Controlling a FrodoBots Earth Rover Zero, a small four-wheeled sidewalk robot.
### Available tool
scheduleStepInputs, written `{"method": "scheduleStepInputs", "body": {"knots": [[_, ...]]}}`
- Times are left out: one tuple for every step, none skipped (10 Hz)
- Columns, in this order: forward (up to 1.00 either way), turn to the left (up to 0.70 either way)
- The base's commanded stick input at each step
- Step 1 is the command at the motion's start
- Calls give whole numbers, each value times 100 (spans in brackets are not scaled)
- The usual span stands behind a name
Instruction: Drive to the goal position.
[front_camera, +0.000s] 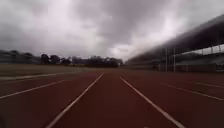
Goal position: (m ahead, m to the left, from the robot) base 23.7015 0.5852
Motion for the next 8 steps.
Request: {"method": "scheduleStepInputs", "body": {"knots": [[70, 0], [70, 0], [70, 0], [70, 0], [70, 0], [70, 0], [70, 0], [70, 0]]}}
